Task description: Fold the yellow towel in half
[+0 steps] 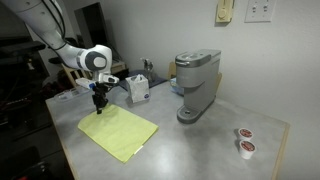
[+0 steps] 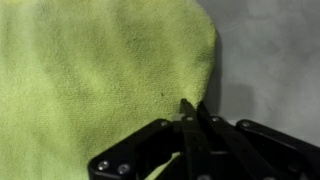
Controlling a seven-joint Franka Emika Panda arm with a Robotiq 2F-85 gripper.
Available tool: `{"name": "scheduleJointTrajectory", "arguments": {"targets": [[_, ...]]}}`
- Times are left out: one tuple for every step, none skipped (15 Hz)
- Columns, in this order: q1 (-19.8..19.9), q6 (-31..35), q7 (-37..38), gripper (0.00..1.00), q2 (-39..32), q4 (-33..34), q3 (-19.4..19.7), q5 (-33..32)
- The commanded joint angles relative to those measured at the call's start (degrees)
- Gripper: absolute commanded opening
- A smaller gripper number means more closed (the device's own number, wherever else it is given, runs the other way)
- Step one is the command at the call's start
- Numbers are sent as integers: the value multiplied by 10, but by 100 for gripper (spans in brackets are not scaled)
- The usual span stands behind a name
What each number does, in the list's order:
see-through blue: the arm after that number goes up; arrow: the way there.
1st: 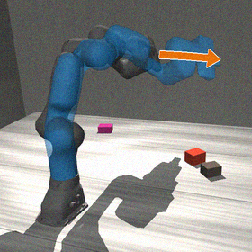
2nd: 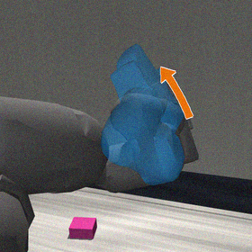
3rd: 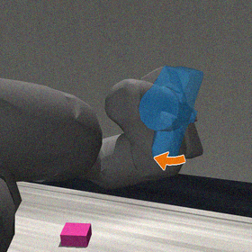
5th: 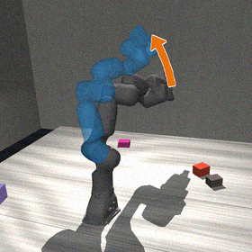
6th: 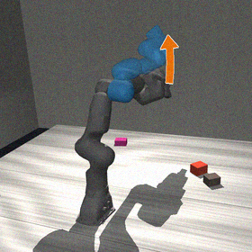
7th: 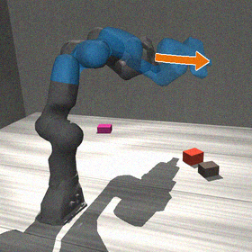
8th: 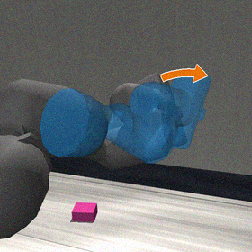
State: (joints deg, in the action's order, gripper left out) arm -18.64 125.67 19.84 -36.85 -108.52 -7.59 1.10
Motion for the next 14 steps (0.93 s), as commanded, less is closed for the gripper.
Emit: {"name": "scheduleJointTrajectory", "arguments": {"targets": [[-1, -2, -9, 0, -9, 7, 2, -1], [-2, -1, -9, 1, -8, 7, 2, -1], [-2, -1, -9, 1, -8, 7, 2, -1], [-2, -1, -8, 1, -8, 6, 2, -1], [-2, -1, -7, 1, -6, 4, 2, -1], [-2, -1, -5, 1, -3, 1, 3, -2], [-3, 0, -4, 1, 1, -2, 3, -2], [-4, 0, -3, 1, 7, -7, 3, -3], [-5, 0, -2, 1, 14, -13, 3, -4], [-5, 0, -2, 1, 18, -17, 3, -4], [-6, 0, 0, 1, 24, -21, 3, -5], [-7, -1, 0, 1, 27, -24, 3, -5], [-8, -2, 1, 1, 32, -27, 4, -7], [-8, -3, 2, 1, 34, -29, 4, -7]]}}
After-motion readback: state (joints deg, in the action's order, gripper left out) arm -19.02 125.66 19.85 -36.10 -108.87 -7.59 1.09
